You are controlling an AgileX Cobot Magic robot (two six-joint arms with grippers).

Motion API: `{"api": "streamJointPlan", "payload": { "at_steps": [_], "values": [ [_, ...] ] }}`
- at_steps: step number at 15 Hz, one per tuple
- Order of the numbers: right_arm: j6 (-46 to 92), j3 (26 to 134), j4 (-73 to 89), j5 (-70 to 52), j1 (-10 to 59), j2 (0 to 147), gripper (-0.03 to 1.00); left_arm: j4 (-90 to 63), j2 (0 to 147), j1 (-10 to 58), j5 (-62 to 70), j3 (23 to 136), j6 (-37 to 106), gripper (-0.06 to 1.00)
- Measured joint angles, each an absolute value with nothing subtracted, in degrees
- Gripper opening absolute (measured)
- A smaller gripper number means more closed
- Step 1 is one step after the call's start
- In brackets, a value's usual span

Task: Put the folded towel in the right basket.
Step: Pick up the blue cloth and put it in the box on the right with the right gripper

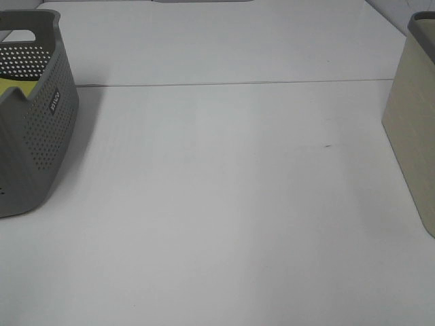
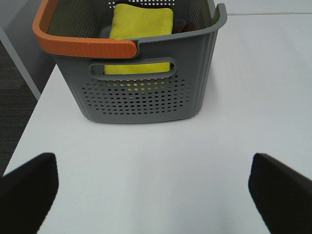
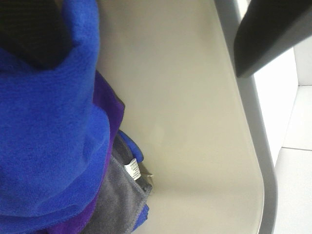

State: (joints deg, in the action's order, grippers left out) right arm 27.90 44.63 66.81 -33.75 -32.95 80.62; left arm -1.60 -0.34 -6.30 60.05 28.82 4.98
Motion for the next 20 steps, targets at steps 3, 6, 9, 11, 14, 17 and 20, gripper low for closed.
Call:
{"api": "streamJointPlan", "payload": {
  "at_steps": [3, 6, 9, 11, 14, 17, 20],
  "values": [
    [27.90, 44.63, 67.15, -34.09, -32.95, 75.34, 0.86, -1.60, -0.34, -6.30, 60.05, 28.82, 4.98, 0.99],
    [27.90, 44.63, 66.81, -35.52, -32.95, 69.10, 0.86, -1.60, -0.34, -6.30, 60.05, 28.82, 4.98, 0.99],
    [27.90, 44.63, 66.35, -36.67, -32.95, 63.66, 0.86, -1.60, -0.34, -6.30, 60.05, 28.82, 4.98, 0.99],
    [27.90, 44.63, 66.35, -38.50, -32.95, 60.45, 0.86, -1.60, -0.34, -6.30, 60.05, 28.82, 4.98, 0.99],
    [27.90, 44.63, 68.30, -42.11, -32.95, 56.44, 0.86, -1.60, -0.34, -6.30, 60.05, 28.82, 4.98, 0.99],
    [27.90, 44.63, 68.18, -41.37, -31.28, 55.06, 0.86, -1.60, -0.34, -6.30, 60.05, 28.82, 4.98, 0.99],
    [27.90, 44.63, 62.11, -33.35, -28.02, 55.00, 0.86, -1.60, -0.34, -6.30, 60.05, 28.82, 4.98, 0.99]
  ]
}}
